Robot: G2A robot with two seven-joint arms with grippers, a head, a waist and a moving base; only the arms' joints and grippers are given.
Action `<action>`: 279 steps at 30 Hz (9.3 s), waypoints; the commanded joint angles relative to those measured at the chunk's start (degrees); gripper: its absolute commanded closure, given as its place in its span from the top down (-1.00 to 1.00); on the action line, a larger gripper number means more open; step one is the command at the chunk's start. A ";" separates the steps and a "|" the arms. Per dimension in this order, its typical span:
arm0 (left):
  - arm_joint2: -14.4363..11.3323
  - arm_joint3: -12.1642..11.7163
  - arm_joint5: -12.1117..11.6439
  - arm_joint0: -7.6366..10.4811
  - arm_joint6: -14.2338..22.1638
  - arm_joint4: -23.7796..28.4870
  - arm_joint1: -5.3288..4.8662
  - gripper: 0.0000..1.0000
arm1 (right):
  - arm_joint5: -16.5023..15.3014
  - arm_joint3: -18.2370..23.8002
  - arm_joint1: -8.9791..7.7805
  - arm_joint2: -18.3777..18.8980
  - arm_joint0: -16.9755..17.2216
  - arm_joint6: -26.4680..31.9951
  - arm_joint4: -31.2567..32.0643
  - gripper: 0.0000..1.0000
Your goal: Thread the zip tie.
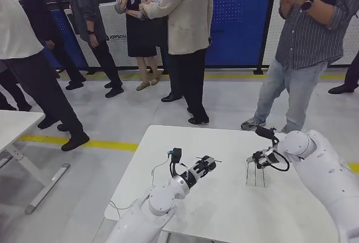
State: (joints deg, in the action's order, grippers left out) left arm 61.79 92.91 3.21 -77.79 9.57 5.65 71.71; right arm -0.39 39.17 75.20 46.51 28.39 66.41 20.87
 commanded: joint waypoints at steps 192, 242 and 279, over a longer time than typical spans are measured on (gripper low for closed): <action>0.00 0.00 0.00 0.00 0.00 0.00 0.00 -1.00 | -0.97 -10.63 4.79 -5.98 -0.61 -6.13 6.25 -1.00; 0.00 0.00 0.00 0.00 0.00 0.00 0.00 -1.00 | 6.26 45.64 -8.79 22.02 34.53 -20.40 14.32 -1.00; -5.91 -2.01 0.24 3.08 -5.30 -7.63 1.16 -1.00 | -1.92 51.17 -8.90 27.14 43.49 -37.09 7.32 -1.00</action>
State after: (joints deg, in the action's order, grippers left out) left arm 56.91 91.52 3.41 -75.23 4.88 -1.30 72.67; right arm -2.31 90.34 66.31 73.65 71.88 29.32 28.19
